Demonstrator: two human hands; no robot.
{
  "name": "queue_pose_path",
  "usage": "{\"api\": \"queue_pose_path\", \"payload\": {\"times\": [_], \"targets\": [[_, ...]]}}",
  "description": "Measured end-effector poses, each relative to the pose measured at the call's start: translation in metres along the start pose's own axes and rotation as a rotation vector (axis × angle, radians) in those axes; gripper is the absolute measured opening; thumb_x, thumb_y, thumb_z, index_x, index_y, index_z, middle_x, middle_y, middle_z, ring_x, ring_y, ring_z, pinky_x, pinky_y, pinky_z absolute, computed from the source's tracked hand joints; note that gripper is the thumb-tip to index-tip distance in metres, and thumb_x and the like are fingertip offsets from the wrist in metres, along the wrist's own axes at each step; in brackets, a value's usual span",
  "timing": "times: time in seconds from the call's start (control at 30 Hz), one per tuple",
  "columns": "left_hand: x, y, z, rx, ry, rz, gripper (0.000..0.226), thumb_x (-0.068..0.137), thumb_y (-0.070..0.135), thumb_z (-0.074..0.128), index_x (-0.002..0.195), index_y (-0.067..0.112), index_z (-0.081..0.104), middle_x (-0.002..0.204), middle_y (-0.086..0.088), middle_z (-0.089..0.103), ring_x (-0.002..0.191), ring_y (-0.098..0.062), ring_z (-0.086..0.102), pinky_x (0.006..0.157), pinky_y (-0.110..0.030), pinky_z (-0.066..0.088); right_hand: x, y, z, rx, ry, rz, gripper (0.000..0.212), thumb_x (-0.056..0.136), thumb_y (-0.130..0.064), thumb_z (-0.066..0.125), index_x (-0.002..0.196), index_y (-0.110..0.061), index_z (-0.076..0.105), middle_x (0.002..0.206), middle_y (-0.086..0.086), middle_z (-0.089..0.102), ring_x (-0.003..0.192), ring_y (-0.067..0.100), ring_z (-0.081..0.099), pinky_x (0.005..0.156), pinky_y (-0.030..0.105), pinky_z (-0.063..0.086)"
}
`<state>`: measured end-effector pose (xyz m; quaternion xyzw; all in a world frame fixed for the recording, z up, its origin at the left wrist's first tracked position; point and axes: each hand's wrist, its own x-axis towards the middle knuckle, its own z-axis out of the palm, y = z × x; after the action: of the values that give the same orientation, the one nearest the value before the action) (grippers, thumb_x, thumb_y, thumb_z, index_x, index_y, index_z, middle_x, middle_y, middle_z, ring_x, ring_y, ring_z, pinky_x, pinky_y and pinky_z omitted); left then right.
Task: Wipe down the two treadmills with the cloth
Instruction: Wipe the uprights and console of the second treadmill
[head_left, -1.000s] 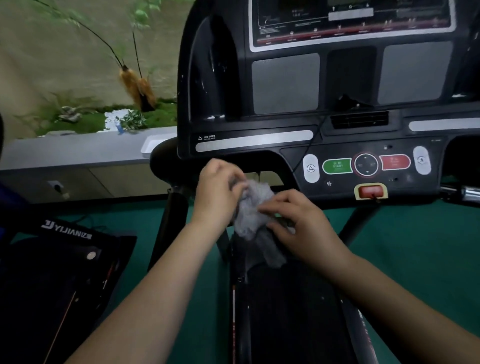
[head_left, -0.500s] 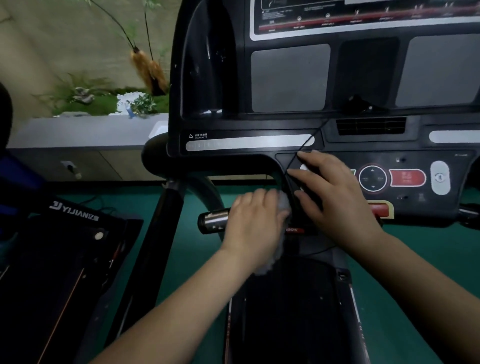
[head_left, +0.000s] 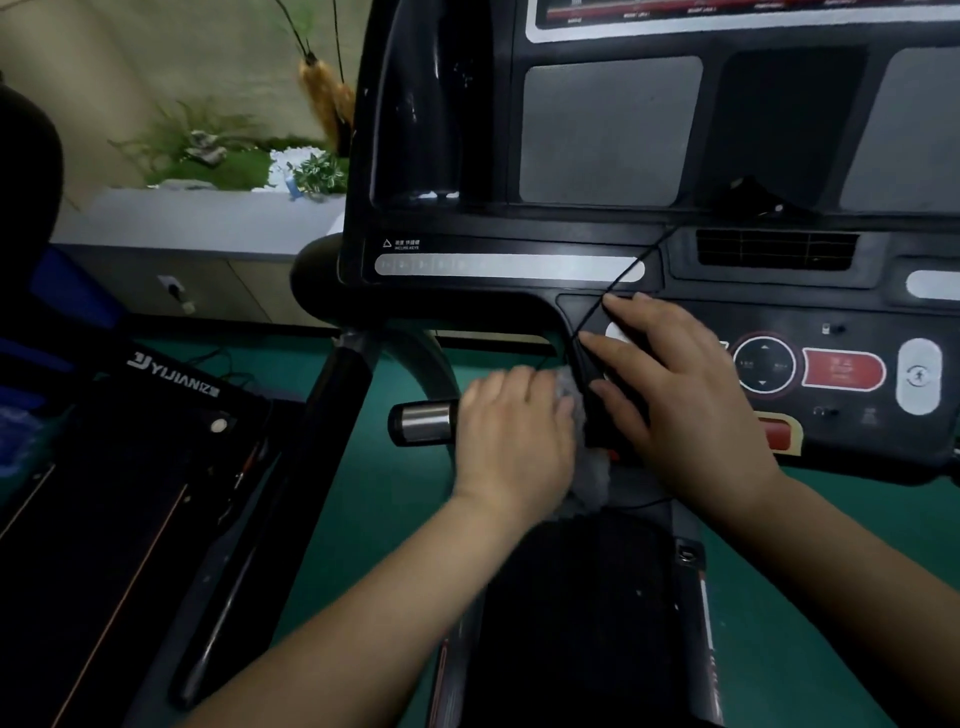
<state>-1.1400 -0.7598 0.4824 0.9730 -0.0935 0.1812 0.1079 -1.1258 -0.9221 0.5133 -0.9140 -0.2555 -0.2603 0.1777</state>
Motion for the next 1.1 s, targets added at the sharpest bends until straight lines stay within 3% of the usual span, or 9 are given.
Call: {"api": "queue_pose_path", "payload": {"times": [0.17,0.27,0.4,0.53,0.63,0.7,0.87,0.97,1.1], "targets": [[-0.011,-0.065,-0.001,0.123,-0.040,0.144,0.042,0.088,0.042,0.040,0.107,0.012,0.064,0.095,-0.007,0.063,0.084,-0.031,0.058,0.079,-0.040,0.039,0.000,-0.001,-0.002,0.002,-0.008,0.009,0.036,0.087,-0.018,0.066,0.122,-0.011,0.063,0.138,0.012,0.051,0.129,0.034,0.045,0.104,0.048,0.039],[-0.023,-0.104,-0.009,0.097,-0.070,0.006,0.043,0.093,0.035,0.032,0.104,0.009,0.065,0.091,-0.007,0.064,0.084,-0.031,0.059,0.085,-0.041,0.040,-0.001,-0.003,-0.002,-0.005,-0.009,0.020,0.036,0.087,-0.019,0.065,0.122,-0.011,0.063,0.138,0.011,0.051,0.129,0.033,0.045,0.105,0.048,0.039],[-0.013,-0.051,-0.002,0.028,0.030,-0.169,0.038,0.087,0.032,0.038,0.097,0.010,0.068,0.089,-0.007,0.067,0.086,-0.030,0.059,0.098,-0.044,0.040,-0.002,-0.008,0.003,-0.016,-0.010,0.045,0.036,0.089,-0.018,0.061,0.124,-0.011,0.061,0.140,0.011,0.049,0.132,0.033,0.042,0.109,0.047,0.035],[0.000,-0.008,0.008,-0.004,0.100,-0.083,0.039,0.089,0.043,0.042,0.103,0.018,0.069,0.085,-0.003,0.065,0.080,-0.028,0.057,0.077,-0.039,0.041,-0.003,-0.009,0.005,-0.038,0.002,0.045,0.036,0.090,-0.016,0.059,0.125,-0.009,0.060,0.141,0.013,0.048,0.133,0.033,0.040,0.111,0.046,0.032],[-0.005,-0.038,0.011,0.051,0.153,0.123,0.039,0.092,0.043,0.043,0.112,0.021,0.068,0.087,-0.001,0.065,0.077,-0.026,0.058,0.071,-0.037,0.039,-0.004,-0.010,0.004,-0.038,0.003,0.041,0.035,0.089,-0.015,0.059,0.124,-0.008,0.060,0.141,0.014,0.048,0.133,0.034,0.040,0.110,0.048,0.033],[-0.010,-0.069,0.012,0.079,0.161,0.172,0.038,0.093,0.041,0.041,0.109,0.018,0.067,0.089,-0.004,0.065,0.077,-0.027,0.059,0.069,-0.036,0.039,-0.003,-0.009,0.004,-0.039,-0.001,0.040,0.035,0.090,-0.016,0.059,0.124,-0.008,0.060,0.141,0.014,0.048,0.133,0.034,0.040,0.109,0.049,0.033],[-0.035,-0.130,0.001,-0.017,0.063,-0.133,0.048,0.096,0.034,0.029,0.097,0.006,0.067,0.082,-0.012,0.065,0.070,-0.033,0.061,0.059,-0.034,0.044,-0.004,-0.008,0.004,-0.048,0.001,0.028,0.034,0.092,-0.018,0.054,0.124,-0.008,0.059,0.141,0.014,0.047,0.134,0.034,0.040,0.109,0.050,0.033],[-0.051,-0.129,-0.004,-0.295,0.073,-0.502,0.046,0.103,0.041,0.026,0.086,0.011,0.058,0.072,-0.002,0.058,0.066,-0.025,0.059,0.056,-0.032,0.042,-0.004,-0.008,0.005,-0.050,0.005,0.028,0.036,0.092,-0.020,0.051,0.124,-0.008,0.059,0.141,0.014,0.047,0.134,0.034,0.039,0.110,0.050,0.033],[-0.083,-0.095,0.003,-0.676,0.084,-0.903,0.044,0.104,0.036,0.029,0.074,0.012,0.051,0.067,-0.003,0.053,0.060,-0.014,0.052,0.052,-0.024,0.041,-0.004,-0.009,0.006,-0.056,0.012,0.033,0.036,0.092,-0.020,0.052,0.125,-0.008,0.059,0.141,0.014,0.047,0.135,0.033,0.038,0.111,0.048,0.032]]}}
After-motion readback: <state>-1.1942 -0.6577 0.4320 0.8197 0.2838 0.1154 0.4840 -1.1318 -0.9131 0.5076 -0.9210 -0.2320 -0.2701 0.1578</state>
